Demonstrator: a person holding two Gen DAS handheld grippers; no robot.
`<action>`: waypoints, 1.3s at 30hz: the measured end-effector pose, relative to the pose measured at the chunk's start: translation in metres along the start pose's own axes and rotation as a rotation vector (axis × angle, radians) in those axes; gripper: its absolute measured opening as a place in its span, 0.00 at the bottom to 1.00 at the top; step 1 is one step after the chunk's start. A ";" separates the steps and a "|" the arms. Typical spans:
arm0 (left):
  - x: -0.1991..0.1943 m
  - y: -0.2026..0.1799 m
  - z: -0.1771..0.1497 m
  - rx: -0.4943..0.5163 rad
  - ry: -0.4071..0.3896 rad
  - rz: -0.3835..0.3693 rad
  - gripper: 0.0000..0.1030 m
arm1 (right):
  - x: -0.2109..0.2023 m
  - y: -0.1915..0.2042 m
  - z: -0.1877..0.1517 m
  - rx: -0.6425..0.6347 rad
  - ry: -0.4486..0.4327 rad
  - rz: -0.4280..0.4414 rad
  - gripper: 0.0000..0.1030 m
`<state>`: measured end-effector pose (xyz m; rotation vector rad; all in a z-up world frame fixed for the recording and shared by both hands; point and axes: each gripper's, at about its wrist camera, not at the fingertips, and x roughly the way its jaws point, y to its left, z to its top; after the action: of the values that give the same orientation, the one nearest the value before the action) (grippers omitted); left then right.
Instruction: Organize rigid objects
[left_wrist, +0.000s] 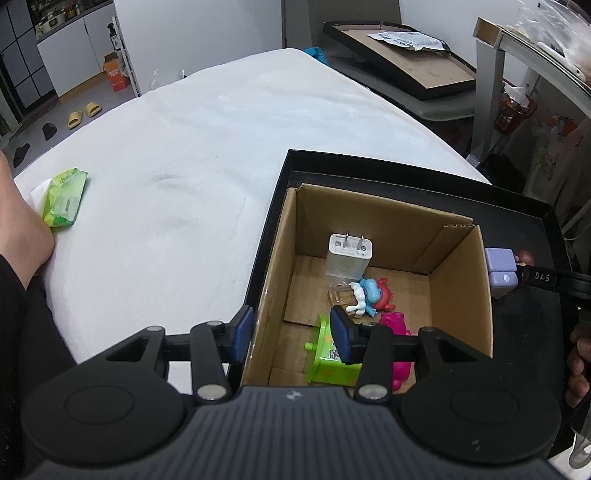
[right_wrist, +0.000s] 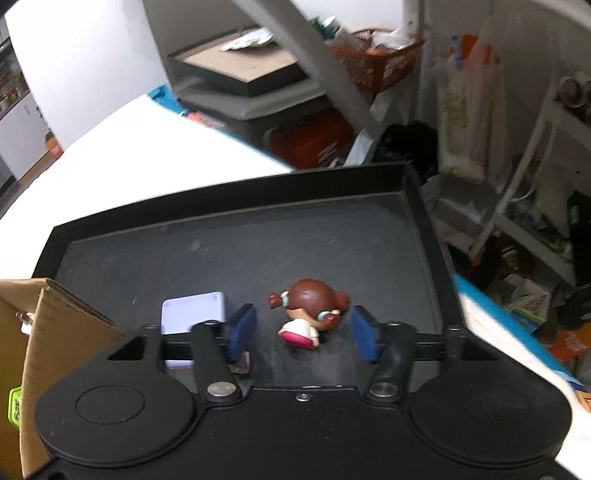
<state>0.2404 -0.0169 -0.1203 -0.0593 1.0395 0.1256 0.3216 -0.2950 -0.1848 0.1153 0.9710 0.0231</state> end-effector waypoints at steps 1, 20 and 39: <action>0.000 0.000 0.000 0.000 -0.001 0.000 0.43 | 0.002 0.002 0.000 -0.019 0.010 -0.005 0.33; 0.004 0.015 -0.003 -0.071 0.009 -0.040 0.43 | -0.079 0.023 0.002 -0.086 -0.101 0.079 0.29; -0.002 0.045 -0.008 -0.164 0.004 -0.122 0.43 | -0.127 0.095 0.009 -0.247 -0.147 0.184 0.07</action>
<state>0.2266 0.0264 -0.1222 -0.2714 1.0253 0.1002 0.2604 -0.2100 -0.0651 -0.0216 0.8016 0.2996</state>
